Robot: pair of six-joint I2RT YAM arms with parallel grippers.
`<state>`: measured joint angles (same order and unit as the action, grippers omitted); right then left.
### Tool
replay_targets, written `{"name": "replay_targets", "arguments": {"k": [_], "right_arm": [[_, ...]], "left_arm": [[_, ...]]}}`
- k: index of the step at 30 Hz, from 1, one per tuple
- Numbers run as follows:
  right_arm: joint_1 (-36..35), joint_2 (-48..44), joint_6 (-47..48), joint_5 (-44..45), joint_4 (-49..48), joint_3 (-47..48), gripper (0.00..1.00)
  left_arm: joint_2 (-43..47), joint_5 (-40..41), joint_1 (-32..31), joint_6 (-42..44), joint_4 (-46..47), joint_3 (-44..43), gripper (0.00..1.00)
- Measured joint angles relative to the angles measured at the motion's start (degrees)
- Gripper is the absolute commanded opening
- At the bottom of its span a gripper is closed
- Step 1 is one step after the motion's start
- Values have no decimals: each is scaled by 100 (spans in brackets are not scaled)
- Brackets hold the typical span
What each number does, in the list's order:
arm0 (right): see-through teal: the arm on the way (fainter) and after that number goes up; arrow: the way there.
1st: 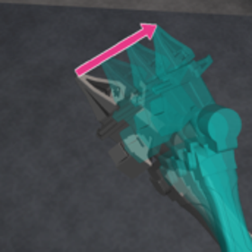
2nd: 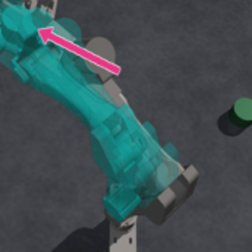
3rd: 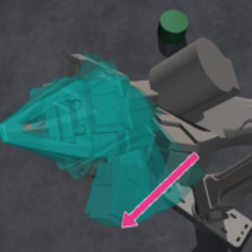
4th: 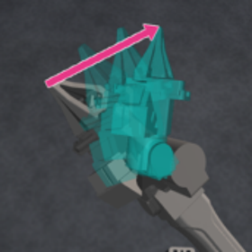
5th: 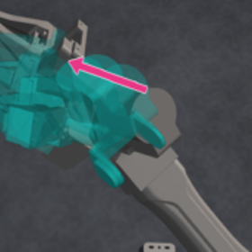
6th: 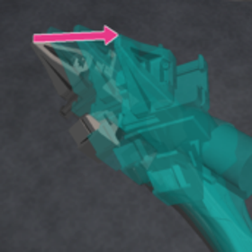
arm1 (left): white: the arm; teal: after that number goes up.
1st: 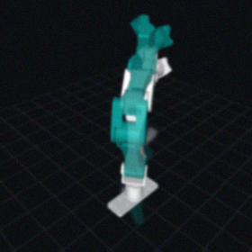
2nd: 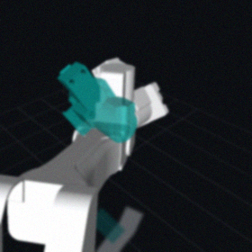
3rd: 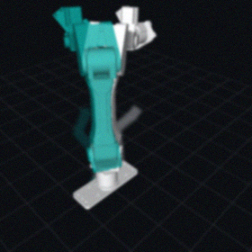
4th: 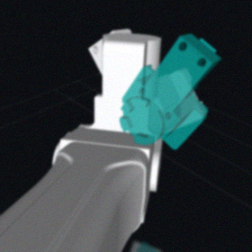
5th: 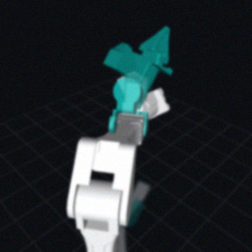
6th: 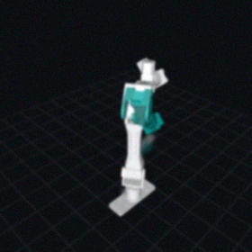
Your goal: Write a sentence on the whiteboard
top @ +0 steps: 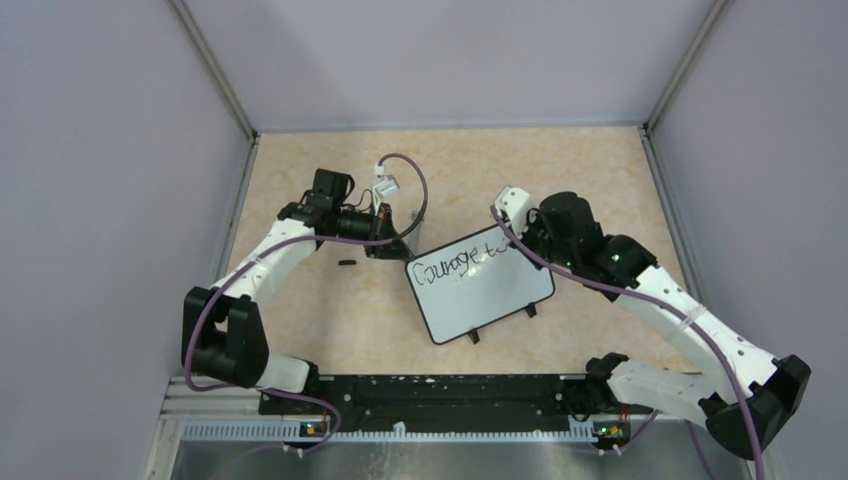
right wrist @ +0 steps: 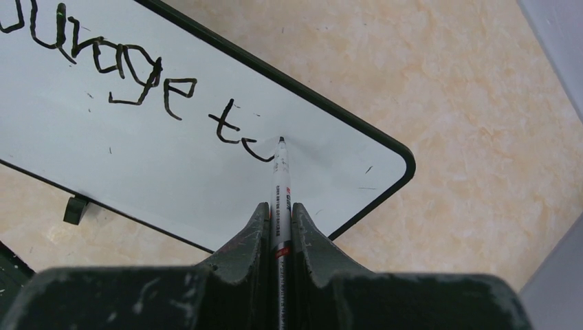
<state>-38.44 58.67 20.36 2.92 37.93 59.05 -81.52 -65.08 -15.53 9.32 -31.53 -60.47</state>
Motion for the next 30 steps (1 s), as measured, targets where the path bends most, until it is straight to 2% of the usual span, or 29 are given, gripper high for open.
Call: {"name": "replay_targets", "arguments": {"k": [18,30], "right_arm": [[0,118,0,-411,9,-9,0],[4,107,-103,-111,-37,-11,0]], "left_arm": [[0,-2,0,0,0,0,0],[0,7,0,0,2,0,0]]}}
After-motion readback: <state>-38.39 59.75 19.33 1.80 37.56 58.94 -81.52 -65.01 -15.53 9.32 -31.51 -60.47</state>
